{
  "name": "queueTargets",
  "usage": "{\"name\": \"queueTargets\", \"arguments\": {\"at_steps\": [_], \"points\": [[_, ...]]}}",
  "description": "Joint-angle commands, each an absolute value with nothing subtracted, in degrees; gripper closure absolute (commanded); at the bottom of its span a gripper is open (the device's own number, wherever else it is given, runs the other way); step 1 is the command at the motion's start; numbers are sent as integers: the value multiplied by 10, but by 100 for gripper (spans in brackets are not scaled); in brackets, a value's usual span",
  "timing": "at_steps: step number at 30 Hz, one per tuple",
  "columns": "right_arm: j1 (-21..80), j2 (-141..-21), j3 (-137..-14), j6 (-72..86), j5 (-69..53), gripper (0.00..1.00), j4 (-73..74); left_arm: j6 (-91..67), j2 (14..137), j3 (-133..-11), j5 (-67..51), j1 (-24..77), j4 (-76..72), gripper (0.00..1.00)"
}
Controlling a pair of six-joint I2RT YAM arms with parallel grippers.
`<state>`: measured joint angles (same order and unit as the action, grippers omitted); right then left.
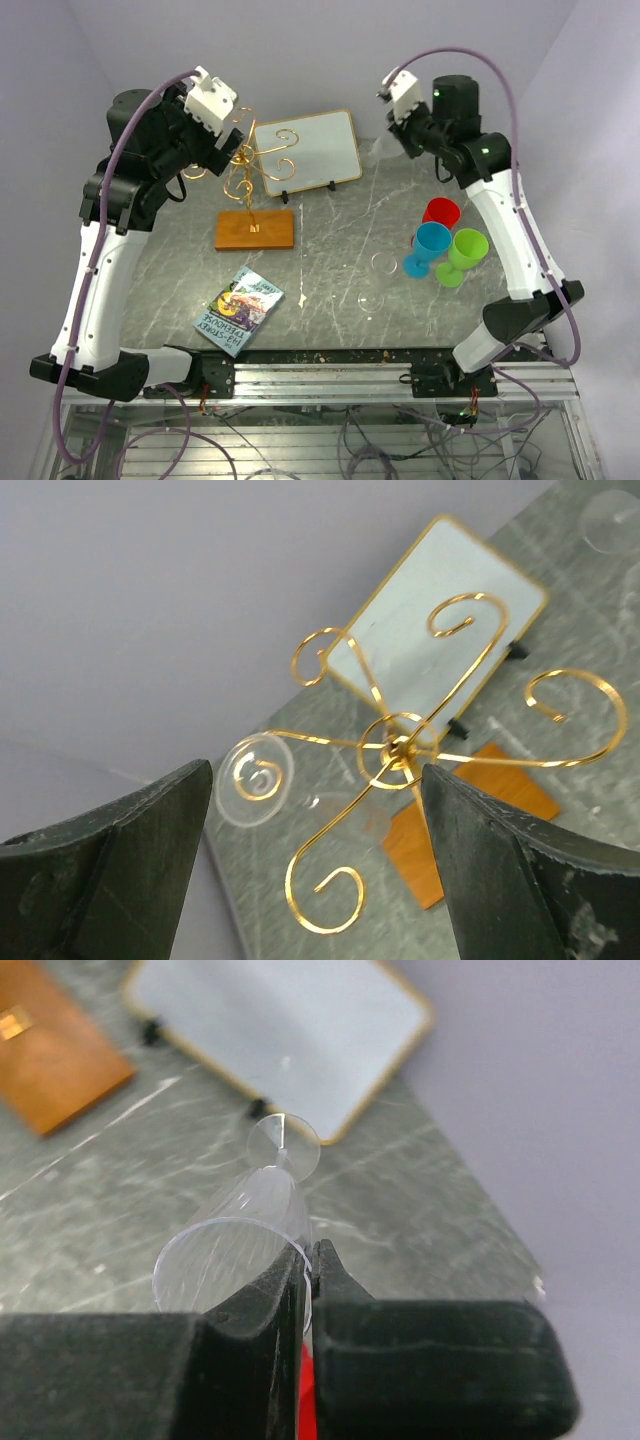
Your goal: Place the wine glass upside down on the wine glass rack
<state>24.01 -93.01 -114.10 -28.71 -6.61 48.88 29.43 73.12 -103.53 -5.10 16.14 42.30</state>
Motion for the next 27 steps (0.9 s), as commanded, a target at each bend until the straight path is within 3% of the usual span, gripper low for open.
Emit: {"name": "queueTargets", "arguments": {"at_steps": [1, 11, 16, 27], "points": [[224, -886, -1158, -215, 9, 100, 384, 201, 733, -1045, -149, 156, 367, 5], [224, -864, -1162, -158, 51, 100, 292, 81, 746, -1030, -172, 156, 307, 8], [224, -872, -1191, -107, -36, 100, 287, 19, 754, -1028, -201, 156, 284, 0], [224, -911, -1248, -6, -259, 100, 275, -138, 774, -995, -212, 151, 219, 5]]}}
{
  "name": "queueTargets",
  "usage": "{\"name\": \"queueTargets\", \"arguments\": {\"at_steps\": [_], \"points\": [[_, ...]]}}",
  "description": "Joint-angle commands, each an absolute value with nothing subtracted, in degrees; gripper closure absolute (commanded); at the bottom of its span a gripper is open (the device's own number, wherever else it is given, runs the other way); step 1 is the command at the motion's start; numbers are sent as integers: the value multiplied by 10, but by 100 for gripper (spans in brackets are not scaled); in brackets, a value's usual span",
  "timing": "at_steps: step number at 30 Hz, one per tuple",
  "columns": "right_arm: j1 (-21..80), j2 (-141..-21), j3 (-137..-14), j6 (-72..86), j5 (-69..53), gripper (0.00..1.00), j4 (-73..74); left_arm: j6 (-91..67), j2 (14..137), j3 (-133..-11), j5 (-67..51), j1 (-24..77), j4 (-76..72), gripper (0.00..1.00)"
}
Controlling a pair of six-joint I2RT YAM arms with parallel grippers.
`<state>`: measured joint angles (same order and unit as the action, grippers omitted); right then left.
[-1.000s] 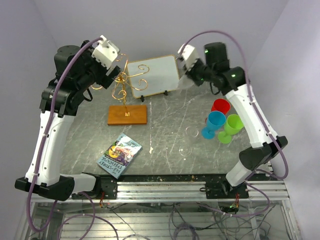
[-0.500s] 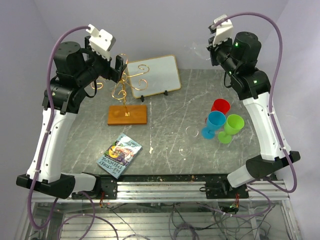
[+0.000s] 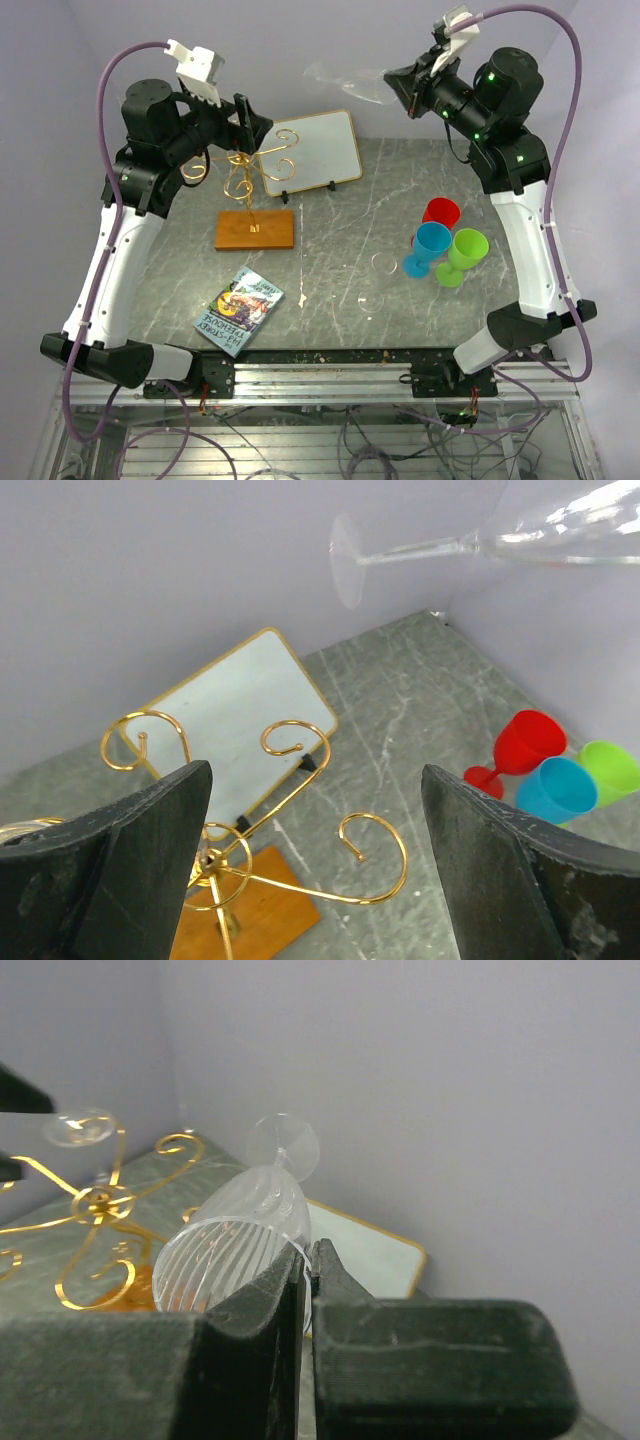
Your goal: Place the wine glass upside down on the wine glass rack
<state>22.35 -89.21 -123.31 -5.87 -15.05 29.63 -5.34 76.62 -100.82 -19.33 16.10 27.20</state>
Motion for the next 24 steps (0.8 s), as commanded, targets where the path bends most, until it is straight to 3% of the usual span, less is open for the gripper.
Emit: {"name": "queueTargets", "arguments": {"at_steps": [1, 12, 24], "points": [[224, -913, -1246, 1, -278, 100, 272, -148, 776, -994, -218, 149, 213, 6], [224, -924, -1236, 53, -387, 100, 245, -245, 782, -956, -260, 113, 179, 20], [224, -926, -1221, 64, -431, 100, 231, -297, 796, -928, -349, 100, 132, 44]]}}
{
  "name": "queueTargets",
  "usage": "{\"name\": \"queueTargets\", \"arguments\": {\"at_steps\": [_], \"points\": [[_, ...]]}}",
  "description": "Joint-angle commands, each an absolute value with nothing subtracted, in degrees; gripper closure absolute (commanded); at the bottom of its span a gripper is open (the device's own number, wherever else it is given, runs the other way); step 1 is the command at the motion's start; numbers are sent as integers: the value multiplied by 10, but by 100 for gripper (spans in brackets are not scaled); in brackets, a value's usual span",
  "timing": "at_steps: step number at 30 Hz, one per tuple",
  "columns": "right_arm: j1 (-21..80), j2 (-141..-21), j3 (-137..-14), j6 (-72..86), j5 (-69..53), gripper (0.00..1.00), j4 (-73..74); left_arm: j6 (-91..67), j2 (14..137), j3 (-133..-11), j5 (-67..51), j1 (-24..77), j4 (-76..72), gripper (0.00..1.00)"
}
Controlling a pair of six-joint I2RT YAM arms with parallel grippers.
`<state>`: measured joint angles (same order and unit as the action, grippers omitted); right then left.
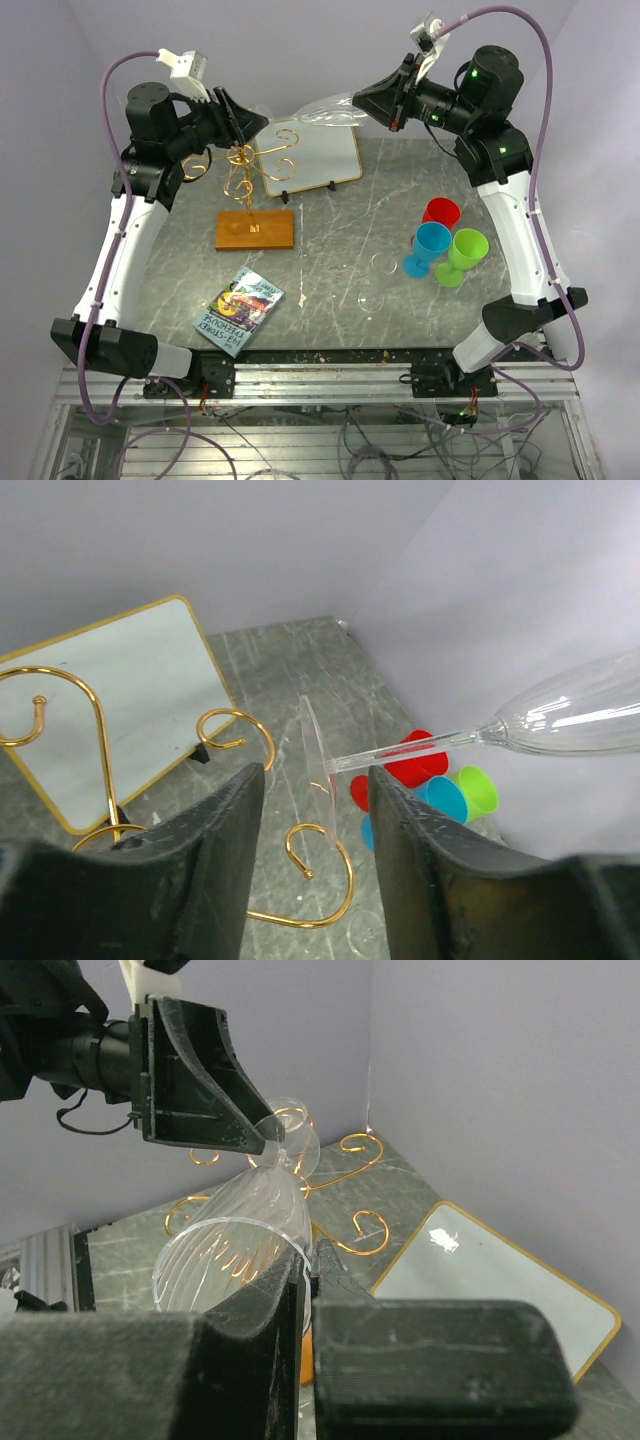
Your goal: Place the wine glass upside down on the wine glass rack
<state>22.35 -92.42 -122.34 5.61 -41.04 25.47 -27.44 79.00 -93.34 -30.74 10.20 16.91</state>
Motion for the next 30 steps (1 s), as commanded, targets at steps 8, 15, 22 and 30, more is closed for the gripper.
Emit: {"name": "queueTargets", "arguments": {"at_steps": [8, 15, 22, 30], "points": [[224, -925, -1214, 48, -426, 100, 234, -306, 798, -918, -354, 99, 125, 66], [224, -925, -1210, 40, -421, 100, 236, -309, 789, -911, -353, 97, 121, 62], [224, -924, -1210, 28, -415, 100, 240, -308, 785, -907, -352, 93, 124, 68], [224, -926, -1207, 24, -413, 100, 241, -315, 786, -906, -361, 90, 117, 88]]}}
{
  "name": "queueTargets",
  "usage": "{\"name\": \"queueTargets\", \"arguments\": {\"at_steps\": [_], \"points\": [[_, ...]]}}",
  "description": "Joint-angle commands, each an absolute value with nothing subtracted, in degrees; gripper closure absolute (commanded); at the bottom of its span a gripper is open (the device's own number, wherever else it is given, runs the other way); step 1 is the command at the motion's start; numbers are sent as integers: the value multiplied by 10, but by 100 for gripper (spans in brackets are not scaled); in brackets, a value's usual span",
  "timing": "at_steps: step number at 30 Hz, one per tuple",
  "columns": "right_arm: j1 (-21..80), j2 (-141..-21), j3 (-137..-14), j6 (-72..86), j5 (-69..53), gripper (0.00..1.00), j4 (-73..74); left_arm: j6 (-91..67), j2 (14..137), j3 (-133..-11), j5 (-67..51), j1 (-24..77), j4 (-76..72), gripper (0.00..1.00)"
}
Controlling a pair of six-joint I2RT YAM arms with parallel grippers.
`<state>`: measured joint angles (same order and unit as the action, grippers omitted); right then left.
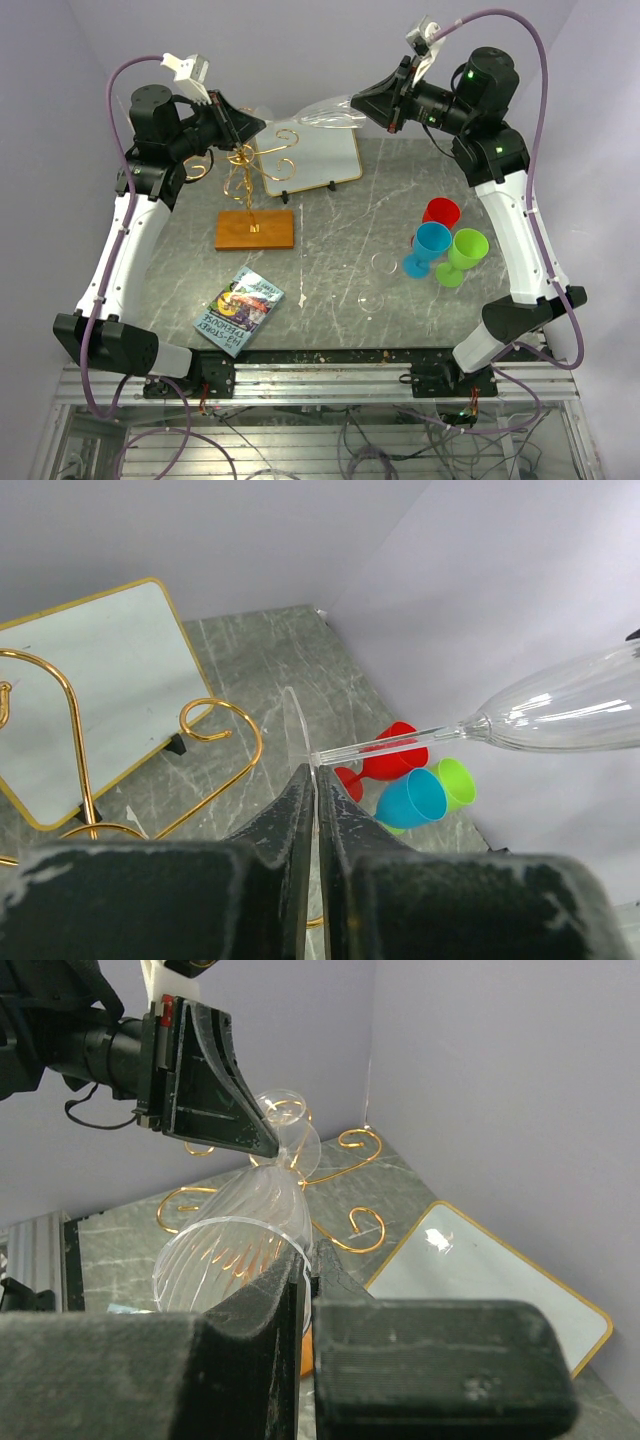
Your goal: Place the wine glass upside down on the wine glass rack
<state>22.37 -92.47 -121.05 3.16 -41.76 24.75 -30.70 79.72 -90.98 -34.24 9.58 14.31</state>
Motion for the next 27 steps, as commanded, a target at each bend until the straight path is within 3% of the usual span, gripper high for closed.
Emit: {"name": "queueTargets", "arguments": {"at_steps": [1, 4, 16, 27], "points": [[224, -926, -1206, 23, -413, 100, 240, -315, 786, -906, -362, 90, 114, 92], [224, -925, -1202, 22, -412, 98, 240, -314, 782, -899, -365, 89, 101, 93], [224, -909, -1203, -55, -338, 48, 286, -258, 759, -909, -324, 43, 120, 93], [223, -891, -1210, -101, -237, 38, 327, -37, 721, -991, -168, -10, 252, 93]]}}
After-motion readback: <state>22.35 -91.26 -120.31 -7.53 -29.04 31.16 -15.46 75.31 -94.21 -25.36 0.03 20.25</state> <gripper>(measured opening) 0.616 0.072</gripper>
